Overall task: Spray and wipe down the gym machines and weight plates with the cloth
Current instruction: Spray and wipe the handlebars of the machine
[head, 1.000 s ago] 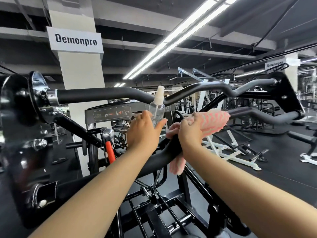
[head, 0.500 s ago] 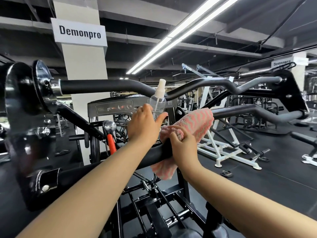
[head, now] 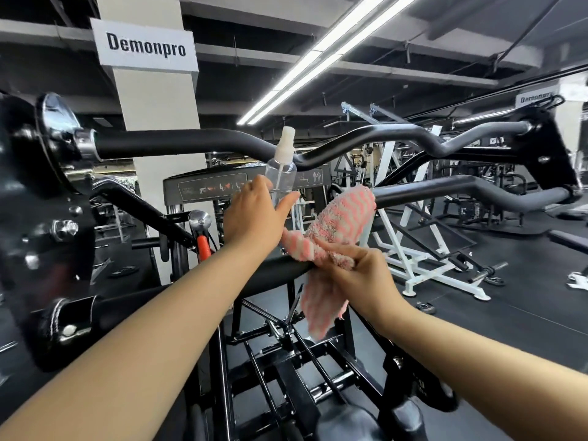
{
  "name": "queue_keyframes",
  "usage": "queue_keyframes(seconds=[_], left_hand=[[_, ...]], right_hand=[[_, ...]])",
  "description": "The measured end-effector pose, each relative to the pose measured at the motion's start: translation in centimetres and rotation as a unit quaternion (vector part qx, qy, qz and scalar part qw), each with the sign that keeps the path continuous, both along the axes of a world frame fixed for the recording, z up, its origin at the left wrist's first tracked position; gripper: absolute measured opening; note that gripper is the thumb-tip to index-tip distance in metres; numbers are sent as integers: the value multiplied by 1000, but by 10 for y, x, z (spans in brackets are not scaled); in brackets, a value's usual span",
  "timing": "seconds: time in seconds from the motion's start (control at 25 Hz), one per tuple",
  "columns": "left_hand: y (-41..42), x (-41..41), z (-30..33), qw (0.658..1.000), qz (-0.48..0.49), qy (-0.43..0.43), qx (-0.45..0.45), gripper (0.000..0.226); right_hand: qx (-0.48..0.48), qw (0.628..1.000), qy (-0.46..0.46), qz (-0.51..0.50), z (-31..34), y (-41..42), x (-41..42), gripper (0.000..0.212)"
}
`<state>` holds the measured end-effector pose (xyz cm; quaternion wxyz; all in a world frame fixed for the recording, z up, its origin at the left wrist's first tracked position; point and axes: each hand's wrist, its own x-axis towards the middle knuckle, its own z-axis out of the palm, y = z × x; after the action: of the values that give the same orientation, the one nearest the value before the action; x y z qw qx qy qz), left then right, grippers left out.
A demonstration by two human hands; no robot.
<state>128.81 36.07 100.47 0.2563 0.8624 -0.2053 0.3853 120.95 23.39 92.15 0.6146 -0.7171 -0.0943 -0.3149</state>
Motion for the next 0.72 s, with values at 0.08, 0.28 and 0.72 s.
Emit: queue_keyframes(seconds=[0.08, 0.28, 0.72], left_hand=[[1, 2, -1, 1000, 2, 2, -4, 53], [-1, 5, -1, 1000, 10, 6, 0, 53], [-1, 4, 0, 1000, 17, 10, 0, 52]], right_hand=[[-33, 999, 1, -38, -5, -18, 2, 29], [112, 981, 151, 48, -7, -59, 21, 10], [342, 887, 181, 251, 7, -14, -10, 30]])
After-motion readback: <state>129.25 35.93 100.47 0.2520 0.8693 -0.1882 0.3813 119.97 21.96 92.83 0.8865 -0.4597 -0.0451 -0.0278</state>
